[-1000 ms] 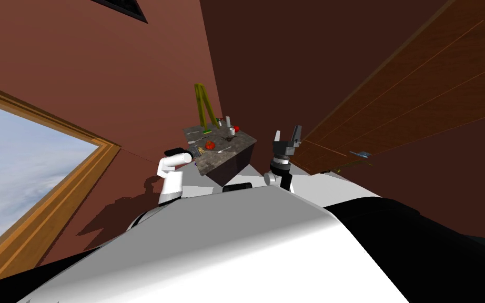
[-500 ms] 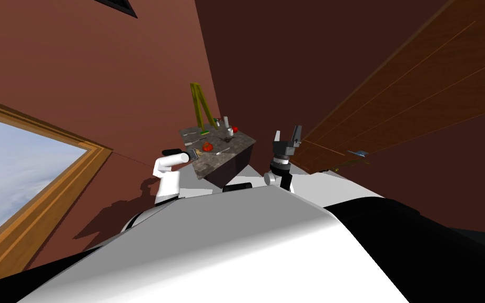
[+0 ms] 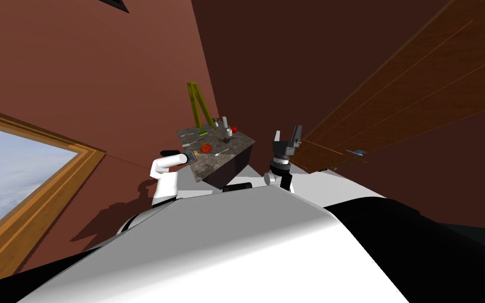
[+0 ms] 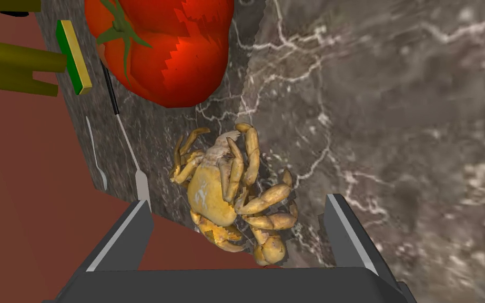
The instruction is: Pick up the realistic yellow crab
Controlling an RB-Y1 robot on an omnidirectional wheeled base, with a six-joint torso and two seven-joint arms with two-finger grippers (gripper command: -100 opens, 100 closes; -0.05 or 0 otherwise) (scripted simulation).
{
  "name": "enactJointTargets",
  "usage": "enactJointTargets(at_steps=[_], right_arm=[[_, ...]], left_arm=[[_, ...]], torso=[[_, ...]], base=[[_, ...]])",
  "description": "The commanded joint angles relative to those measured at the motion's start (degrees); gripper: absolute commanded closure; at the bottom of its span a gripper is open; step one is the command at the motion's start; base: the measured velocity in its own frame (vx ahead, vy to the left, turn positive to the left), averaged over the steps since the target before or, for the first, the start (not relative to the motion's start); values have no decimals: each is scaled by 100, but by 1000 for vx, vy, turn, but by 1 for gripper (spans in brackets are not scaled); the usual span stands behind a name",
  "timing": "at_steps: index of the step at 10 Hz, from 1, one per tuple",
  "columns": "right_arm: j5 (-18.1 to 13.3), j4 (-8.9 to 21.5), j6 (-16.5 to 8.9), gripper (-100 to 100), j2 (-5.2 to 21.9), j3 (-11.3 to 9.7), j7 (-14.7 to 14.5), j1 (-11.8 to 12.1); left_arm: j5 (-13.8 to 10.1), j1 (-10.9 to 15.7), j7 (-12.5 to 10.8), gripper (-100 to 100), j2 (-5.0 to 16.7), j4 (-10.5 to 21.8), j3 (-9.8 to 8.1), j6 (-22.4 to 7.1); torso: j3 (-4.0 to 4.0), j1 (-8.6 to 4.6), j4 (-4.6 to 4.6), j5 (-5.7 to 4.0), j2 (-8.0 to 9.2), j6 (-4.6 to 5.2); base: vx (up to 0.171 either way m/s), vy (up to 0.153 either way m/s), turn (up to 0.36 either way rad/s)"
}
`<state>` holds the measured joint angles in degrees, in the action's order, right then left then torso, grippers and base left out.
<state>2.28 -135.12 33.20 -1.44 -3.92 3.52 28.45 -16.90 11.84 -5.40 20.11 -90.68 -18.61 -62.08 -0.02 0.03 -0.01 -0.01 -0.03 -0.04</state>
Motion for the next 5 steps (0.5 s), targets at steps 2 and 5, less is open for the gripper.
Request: enactJointTargets(at_steps=[2, 5], right_arm=[[0, 0, 0, 0, 0, 0, 0, -1], [0, 0, 0, 0, 0, 0, 0, -1]], left_arm=[[101, 160, -60, -100, 7, 323, -6, 165], [203, 319, -119, -100, 14, 646, -11, 330]], torso=[[4, 4, 2, 1, 8, 2], [9, 8, 4, 2, 16, 0]], base=[[-29, 21, -76], [-32, 24, -66]])
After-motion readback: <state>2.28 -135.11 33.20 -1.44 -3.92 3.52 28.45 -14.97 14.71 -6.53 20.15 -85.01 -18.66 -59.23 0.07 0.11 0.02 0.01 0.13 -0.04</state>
